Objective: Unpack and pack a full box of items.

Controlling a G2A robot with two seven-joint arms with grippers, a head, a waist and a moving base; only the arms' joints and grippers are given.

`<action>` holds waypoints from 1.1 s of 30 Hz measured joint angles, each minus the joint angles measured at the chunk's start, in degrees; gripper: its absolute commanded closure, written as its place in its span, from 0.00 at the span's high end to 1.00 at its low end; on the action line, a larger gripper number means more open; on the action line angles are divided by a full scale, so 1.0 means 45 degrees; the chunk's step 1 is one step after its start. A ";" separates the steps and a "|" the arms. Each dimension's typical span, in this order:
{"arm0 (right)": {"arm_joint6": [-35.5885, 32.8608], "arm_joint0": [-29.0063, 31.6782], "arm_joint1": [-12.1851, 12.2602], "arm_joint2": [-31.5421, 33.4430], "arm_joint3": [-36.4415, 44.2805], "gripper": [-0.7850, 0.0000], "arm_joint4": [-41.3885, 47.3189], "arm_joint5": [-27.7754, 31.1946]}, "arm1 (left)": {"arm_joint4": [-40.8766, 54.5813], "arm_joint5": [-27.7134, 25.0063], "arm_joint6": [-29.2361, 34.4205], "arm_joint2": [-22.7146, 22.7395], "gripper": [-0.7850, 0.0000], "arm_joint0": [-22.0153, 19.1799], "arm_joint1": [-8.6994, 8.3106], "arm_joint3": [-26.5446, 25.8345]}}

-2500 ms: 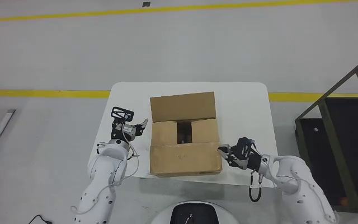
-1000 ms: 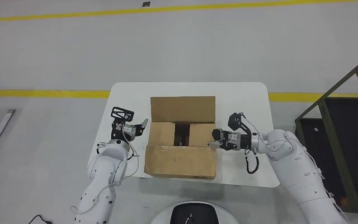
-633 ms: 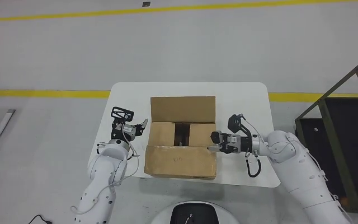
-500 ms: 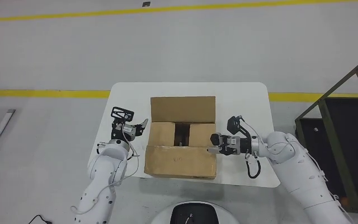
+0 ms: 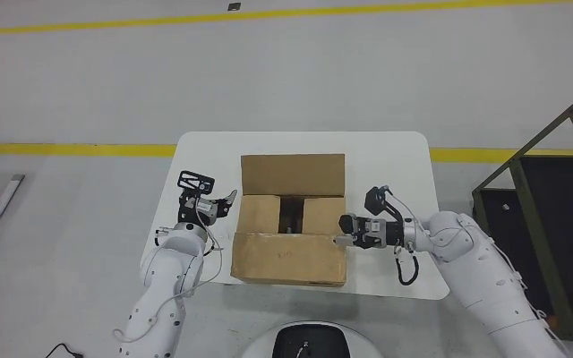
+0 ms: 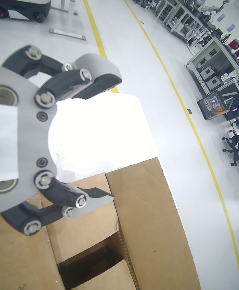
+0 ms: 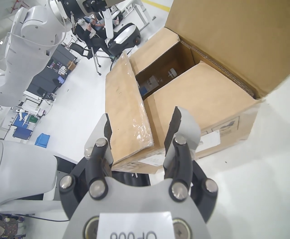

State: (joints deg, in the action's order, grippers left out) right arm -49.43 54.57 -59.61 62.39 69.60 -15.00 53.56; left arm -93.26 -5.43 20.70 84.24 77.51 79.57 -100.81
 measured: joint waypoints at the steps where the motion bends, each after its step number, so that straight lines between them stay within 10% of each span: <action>1: 0.0030 -0.0001 0.0003 -0.0057 -0.0018 0.68 -0.0001 -0.0005 | 0.0000 0.0000 0.0000 0.0000 1.00 0.0000 0.0000 0.0000; 11: 0.0284 -0.0017 0.0031 -0.0430 0.0017 0.63 0.0022 -0.0047 | 0.0000 0.0000 0.0000 0.0000 1.00 0.0000 0.0000 0.0000; 27: 0.0078 -0.0044 0.0199 -0.0751 0.0174 0.00 0.0696 0.0111 | 0.0000 0.0000 0.0000 0.0000 1.00 0.0000 0.0000 0.0000; 33: 0.0628 -0.0134 0.0257 -0.0569 0.0328 0.00 0.0623 0.0092 | 0.0000 0.0000 0.0000 0.0000 1.00 0.0000 0.0000 0.0000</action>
State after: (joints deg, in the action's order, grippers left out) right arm -46.60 53.97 -58.45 59.83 71.08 -12.20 53.98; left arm -93.26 -5.43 20.70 84.24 77.51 79.57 -100.81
